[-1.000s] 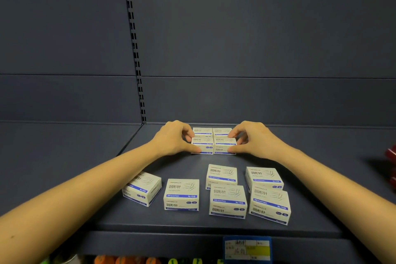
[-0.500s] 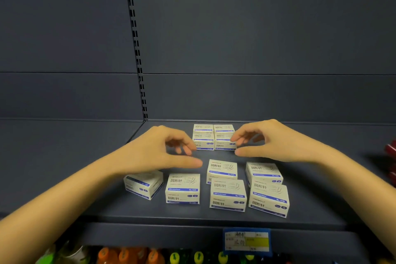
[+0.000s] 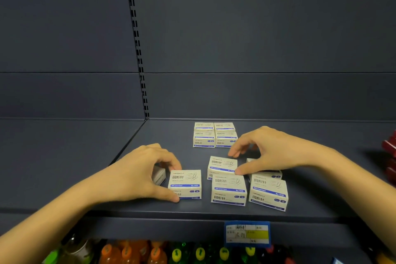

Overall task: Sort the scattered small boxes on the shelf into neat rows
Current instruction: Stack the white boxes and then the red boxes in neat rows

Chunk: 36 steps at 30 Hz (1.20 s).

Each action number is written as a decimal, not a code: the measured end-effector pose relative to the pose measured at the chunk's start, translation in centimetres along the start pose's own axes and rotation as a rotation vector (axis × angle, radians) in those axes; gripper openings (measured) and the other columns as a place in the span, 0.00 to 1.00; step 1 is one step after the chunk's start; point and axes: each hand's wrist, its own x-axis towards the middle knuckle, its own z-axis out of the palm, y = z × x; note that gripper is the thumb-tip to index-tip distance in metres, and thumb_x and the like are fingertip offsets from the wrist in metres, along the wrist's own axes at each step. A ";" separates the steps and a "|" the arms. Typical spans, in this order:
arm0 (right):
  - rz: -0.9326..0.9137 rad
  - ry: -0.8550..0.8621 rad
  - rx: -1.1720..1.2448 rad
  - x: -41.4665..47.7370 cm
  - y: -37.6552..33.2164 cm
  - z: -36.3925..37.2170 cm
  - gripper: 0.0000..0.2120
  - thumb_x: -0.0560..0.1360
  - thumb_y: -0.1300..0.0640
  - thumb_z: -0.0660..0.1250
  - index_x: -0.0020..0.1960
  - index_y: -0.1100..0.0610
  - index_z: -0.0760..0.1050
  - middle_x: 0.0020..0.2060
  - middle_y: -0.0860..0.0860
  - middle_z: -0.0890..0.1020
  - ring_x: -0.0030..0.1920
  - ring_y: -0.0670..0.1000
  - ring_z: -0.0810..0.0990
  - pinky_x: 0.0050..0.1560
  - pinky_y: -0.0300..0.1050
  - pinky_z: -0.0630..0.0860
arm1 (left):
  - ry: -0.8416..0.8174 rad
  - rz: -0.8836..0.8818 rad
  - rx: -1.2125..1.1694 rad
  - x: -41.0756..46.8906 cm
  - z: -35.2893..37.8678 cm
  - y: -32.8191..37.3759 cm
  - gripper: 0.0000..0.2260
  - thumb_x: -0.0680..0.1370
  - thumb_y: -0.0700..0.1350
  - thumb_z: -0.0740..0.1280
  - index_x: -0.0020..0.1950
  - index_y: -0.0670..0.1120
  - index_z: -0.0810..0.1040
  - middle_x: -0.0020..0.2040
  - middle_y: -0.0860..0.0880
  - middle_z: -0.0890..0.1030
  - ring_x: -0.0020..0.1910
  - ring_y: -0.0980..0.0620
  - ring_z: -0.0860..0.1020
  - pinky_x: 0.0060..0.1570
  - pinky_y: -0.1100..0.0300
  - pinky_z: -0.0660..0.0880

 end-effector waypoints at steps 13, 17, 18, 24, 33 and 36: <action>0.000 0.037 -0.040 0.9 0.2 0.4 0.15 0.64 0.42 0.70 0.50 0.43 0.78 0.43 0.38 0.82 0.46 0.39 0.79 0.48 0.41 0.78 | 0.166 -0.087 -0.093 1.5 -1.0 -0.5 0.14 0.62 0.57 0.75 0.45 0.61 0.78 0.41 0.69 0.77 0.48 0.65 0.71 0.47 0.69 0.69; -0.001 0.101 0.078 1.2 0.7 0.5 0.14 0.63 0.46 0.72 0.48 0.45 0.79 0.41 0.41 0.82 0.43 0.41 0.80 0.47 0.40 0.79 | 0.181 -0.086 -0.067 3.1 -0.7 -1.0 0.12 0.62 0.56 0.76 0.43 0.60 0.78 0.39 0.67 0.77 0.47 0.70 0.70 0.43 0.76 0.66; 0.005 0.125 0.112 1.3 0.9 0.4 0.13 0.63 0.47 0.72 0.48 0.45 0.80 0.40 0.42 0.83 0.42 0.41 0.80 0.47 0.40 0.80 | 0.173 -0.091 -0.066 3.6 -0.5 -1.1 0.12 0.63 0.55 0.76 0.43 0.59 0.79 0.39 0.66 0.77 0.46 0.72 0.70 0.43 0.77 0.66; 0.068 0.244 0.227 1.5 3.0 0.0 0.12 0.62 0.53 0.73 0.45 0.48 0.82 0.36 0.44 0.83 0.38 0.41 0.81 0.43 0.37 0.80 | 0.132 -0.114 -0.056 6.7 0.7 -1.4 0.17 0.63 0.55 0.76 0.49 0.53 0.80 0.46 0.58 0.81 0.42 0.63 0.74 0.40 0.71 0.67; 0.092 0.238 0.250 2.4 5.1 1.1 0.14 0.65 0.54 0.73 0.50 0.49 0.81 0.40 0.43 0.83 0.42 0.40 0.81 0.39 0.28 0.76 | 0.163 -0.164 -0.027 8.3 1.3 -0.8 0.18 0.63 0.55 0.76 0.50 0.52 0.80 0.43 0.58 0.79 0.44 0.56 0.75 0.48 0.58 0.74; 0.070 0.238 0.268 2.5 5.1 1.3 0.11 0.65 0.54 0.74 0.47 0.46 0.79 0.40 0.41 0.82 0.43 0.37 0.79 0.38 0.25 0.74 | 0.194 -0.172 0.025 8.3 1.7 -0.8 0.19 0.64 0.56 0.75 0.53 0.53 0.80 0.46 0.57 0.78 0.46 0.56 0.73 0.49 0.57 0.74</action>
